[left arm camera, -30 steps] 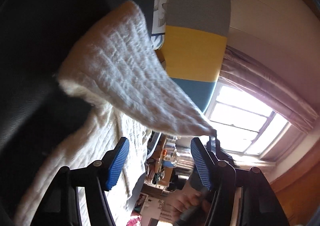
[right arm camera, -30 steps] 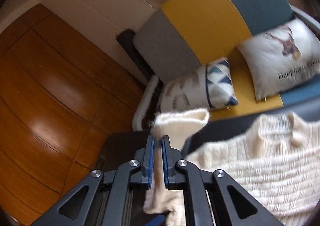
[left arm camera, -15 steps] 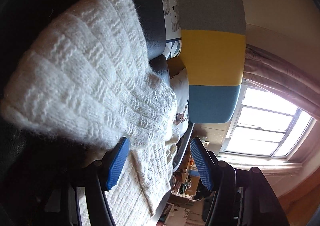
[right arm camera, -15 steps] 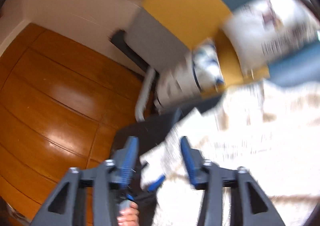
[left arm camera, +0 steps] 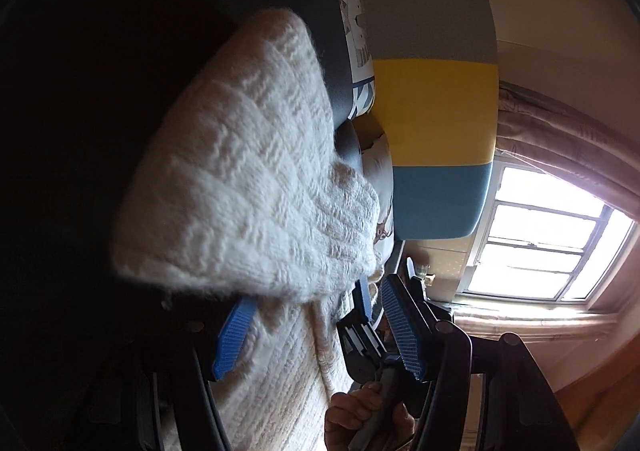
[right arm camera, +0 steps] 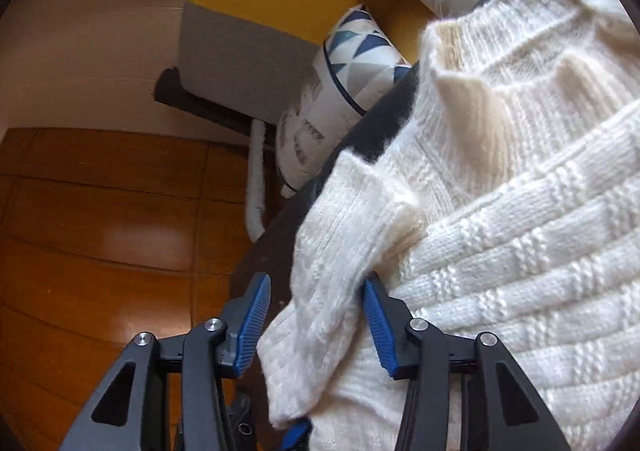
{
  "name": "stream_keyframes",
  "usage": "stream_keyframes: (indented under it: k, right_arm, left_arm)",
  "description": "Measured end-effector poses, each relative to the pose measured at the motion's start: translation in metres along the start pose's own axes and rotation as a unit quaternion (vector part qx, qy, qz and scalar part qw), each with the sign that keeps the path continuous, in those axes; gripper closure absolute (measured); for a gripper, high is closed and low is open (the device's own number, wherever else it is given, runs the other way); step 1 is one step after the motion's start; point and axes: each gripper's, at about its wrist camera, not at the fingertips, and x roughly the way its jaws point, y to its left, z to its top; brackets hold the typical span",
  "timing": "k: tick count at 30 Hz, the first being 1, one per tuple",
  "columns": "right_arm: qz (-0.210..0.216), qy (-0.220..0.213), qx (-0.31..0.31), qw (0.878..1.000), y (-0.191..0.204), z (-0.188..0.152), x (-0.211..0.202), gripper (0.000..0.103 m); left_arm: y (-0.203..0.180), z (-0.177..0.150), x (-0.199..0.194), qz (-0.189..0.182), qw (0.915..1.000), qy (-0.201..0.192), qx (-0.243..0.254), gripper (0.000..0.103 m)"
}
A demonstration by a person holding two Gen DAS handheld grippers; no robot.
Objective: Fold clothes
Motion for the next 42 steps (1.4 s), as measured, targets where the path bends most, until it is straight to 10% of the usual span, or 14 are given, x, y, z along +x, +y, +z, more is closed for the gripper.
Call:
stream_keyframes:
  k: [13,19,23,34,42]
  right_arm:
    - [0.051,-0.010,0.094,0.994,-0.019,-0.008,-0.001,0.055]
    - [0.014,-0.035,0.029,0.999,-0.006,-0.015,-0.001,0.059]
    - [-0.013,-0.065,0.017,0.998,-0.013,-0.018,-0.010,0.096]
    - [-0.065,-0.061,-0.167,0.982,0.081,-0.005,-0.040,0.097]
    - [-0.077,-0.138,-0.244,0.957,0.130,0.008,-0.144,0.097]
  left_arm:
    - [0.002,0.007,0.004,0.000,1.0000,0.005,0.005,0.039]
    - [-0.001,0.008,0.007,0.005,0.9999,0.008,0.007,0.039]
    - [-0.004,0.010,0.009,0.007,0.9999,0.011,0.007,0.039]
    - [-0.019,0.014,0.002,0.011,0.9994,-0.016,0.029,0.040]
    - [-0.070,-0.007,0.009,0.014,0.9931,-0.022,0.114,0.046]
